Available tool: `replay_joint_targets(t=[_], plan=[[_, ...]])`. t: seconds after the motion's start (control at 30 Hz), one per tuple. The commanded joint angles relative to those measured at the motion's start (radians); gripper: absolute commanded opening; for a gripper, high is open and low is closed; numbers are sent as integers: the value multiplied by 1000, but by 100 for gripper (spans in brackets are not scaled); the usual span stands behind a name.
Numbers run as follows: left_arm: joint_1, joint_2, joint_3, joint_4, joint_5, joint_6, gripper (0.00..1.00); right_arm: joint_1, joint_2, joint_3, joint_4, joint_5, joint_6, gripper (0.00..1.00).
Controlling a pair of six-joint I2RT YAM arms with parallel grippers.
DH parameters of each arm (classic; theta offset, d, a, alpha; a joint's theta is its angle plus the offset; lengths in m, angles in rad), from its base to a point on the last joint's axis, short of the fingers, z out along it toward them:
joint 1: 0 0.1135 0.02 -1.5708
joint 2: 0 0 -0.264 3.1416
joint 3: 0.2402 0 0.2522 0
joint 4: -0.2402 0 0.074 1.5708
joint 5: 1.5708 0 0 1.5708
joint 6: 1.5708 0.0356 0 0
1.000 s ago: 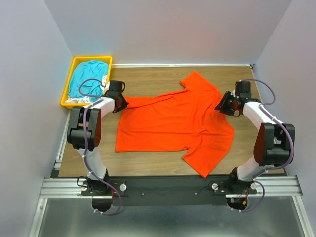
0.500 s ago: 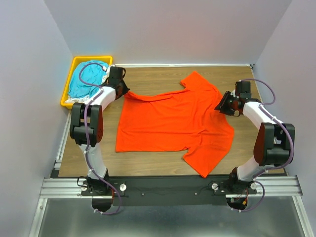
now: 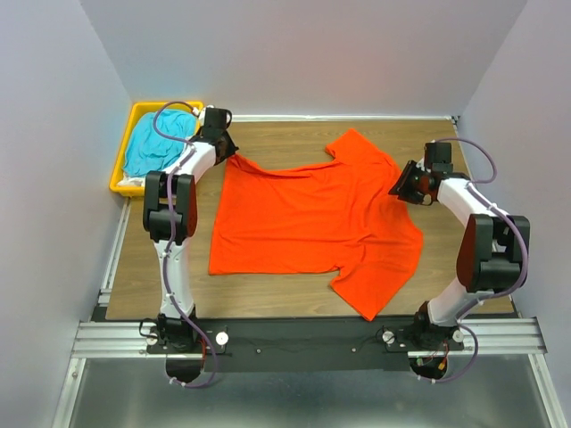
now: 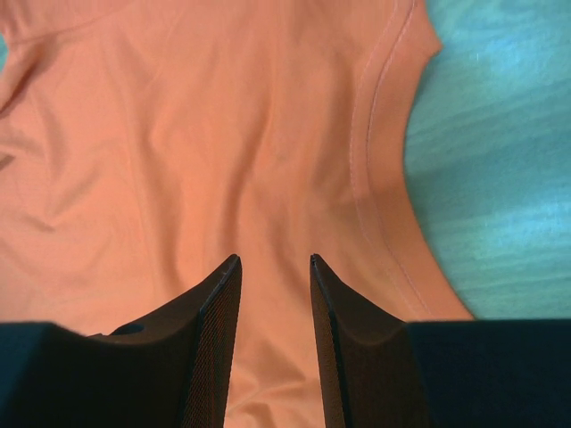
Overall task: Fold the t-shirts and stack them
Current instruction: Flatten the tshirt out
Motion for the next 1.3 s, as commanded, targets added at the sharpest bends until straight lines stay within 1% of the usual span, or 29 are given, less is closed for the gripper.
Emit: replay_joint_targets(t=[0.0,0.1,0.27,0.3,0.43,0.5,0.57,0.7,0.8,0.87,0.93,1.03,1.2,1.27], plan=[[22,48,82,-2,9,-10,0,-3,59,70,16,40,-13,44],[28,74,124,-13,18,-27,0,-6,91,96,14,53,-7,44],[57,95,108,13,62,-59,0,-6,159,157,25,62,4,43],[57,101,102,17,69,-62,2,-6,172,165,28,63,4,43],[60,105,102,25,85,-58,17,-10,223,220,48,39,7,43],[63,95,96,37,82,-53,26,-10,251,255,71,27,14,43],[66,86,96,47,79,-50,39,-12,277,283,85,10,17,43],[82,66,105,41,72,-41,40,-14,367,358,116,-3,22,43],[82,17,76,33,73,-24,40,-17,416,406,131,0,30,43],[74,-53,-29,47,73,-21,38,-24,459,429,140,0,42,43],[63,-130,-97,71,67,-13,38,-29,493,435,146,5,45,42],[49,-217,-224,96,64,1,38,-52,513,415,160,14,56,42],[37,-314,-379,106,65,24,38,-93,496,358,179,51,77,41],[37,-333,-413,114,66,28,37,-113,479,338,183,75,82,41]])
